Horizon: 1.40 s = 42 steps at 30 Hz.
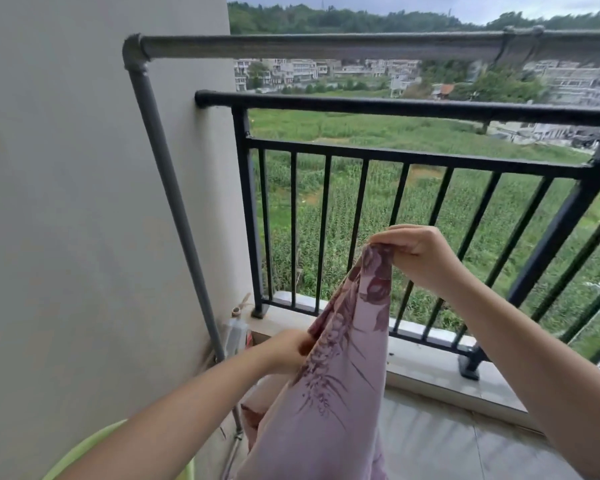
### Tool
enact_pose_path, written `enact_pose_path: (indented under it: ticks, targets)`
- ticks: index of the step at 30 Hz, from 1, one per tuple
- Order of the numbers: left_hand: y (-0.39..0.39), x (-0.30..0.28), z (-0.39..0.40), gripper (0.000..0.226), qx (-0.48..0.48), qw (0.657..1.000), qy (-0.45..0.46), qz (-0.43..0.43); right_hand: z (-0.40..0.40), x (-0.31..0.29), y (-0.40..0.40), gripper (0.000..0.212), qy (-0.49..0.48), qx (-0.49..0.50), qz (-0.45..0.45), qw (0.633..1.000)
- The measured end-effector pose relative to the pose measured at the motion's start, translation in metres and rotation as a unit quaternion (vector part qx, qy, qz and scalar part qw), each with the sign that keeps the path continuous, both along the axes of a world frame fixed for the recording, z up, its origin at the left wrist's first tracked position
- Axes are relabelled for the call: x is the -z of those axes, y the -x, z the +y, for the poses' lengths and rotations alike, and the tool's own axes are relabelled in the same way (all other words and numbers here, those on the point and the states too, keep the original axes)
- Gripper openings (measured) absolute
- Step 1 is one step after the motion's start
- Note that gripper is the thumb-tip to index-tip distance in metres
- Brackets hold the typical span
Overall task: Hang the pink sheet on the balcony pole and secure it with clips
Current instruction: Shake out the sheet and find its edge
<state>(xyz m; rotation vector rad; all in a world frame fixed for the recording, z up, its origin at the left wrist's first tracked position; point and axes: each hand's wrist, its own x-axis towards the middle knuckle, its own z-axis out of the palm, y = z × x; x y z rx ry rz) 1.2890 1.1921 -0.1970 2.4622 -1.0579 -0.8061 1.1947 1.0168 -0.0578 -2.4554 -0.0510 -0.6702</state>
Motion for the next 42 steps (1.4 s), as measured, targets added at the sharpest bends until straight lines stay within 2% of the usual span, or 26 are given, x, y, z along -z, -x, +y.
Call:
enact_pose_path:
  ticks: [3,6,8,13,17,21,26,28,32,34,35,37,39,41,42]
  targets:
    - [0.006,0.012,-0.002,0.047,-0.036,0.999,0.031,0.012,0.001,-0.002,0.003,0.026,-0.007,0.008,0.002,1.000]
    - [0.002,0.016,-0.012,0.031,-0.152,0.979,0.132,-0.021,0.003,-0.001,0.006,0.025,-0.003,0.008,-0.003,1.000]
    - [-0.001,0.017,-0.014,0.023,-0.192,0.964,0.183,-0.025,0.000,0.001,0.010,0.026,0.007,0.010,-0.005,1.000]
    - [-0.003,0.024,-0.015,0.021,-0.167,0.966,0.197,-0.014,-0.018,0.009,0.025,0.025,-0.002,0.034,0.006,0.999]
    - [0.008,0.033,-0.021,0.024,-0.059,0.985,0.141,0.079,-0.024,0.019,0.031,0.026,-0.021,0.046,0.018,0.999]
    - [0.028,0.042,-0.037,0.041,-0.117,0.979,0.160,0.053,-0.026,0.025,0.035,0.024,-0.015,0.048,0.005,0.999]
    - [0.036,0.055,-0.045,0.025,-0.119,0.970,0.203,0.058,-0.036,0.030,0.045,0.026,-0.015,0.051,-0.019,0.998]
    - [0.039,0.054,-0.048,0.036,-0.118,0.974,0.192,0.028,-0.039,0.031,0.049,0.025,-0.011,0.057,-0.017,0.998]
    - [0.015,0.045,-0.031,0.055,-0.049,0.985,0.135,-0.098,-0.060,0.038,0.058,0.024,-0.020,0.104,0.005,0.994]
    - [-0.001,0.035,-0.010,0.061,-0.077,0.973,0.173,-0.130,-0.073,0.048,0.062,0.025,-0.009,0.101,0.049,0.994]
    - [-0.011,0.027,0.001,0.051,-0.113,0.960,0.211,-0.147,-0.077,0.053,0.063,0.025,0.014,0.093,0.101,0.990]
    - [-0.027,0.006,0.015,0.025,-0.152,0.929,0.288,-0.173,-0.071,0.060,0.062,0.020,0.065,0.056,0.294,0.952]
    - [-0.035,-0.020,0.023,0.020,-0.127,0.913,0.341,-0.182,-0.046,0.069,0.055,0.024,0.100,-0.057,0.492,0.863]
    - [-0.037,-0.042,0.031,0.018,-0.088,0.904,0.375,-0.186,-0.021,0.088,0.043,0.035,0.096,-0.196,0.612,0.761]
    - [-0.038,-0.052,0.037,0.020,-0.071,0.901,0.387,-0.181,-0.012,0.097,0.034,0.037,0.074,-0.234,0.624,0.742]
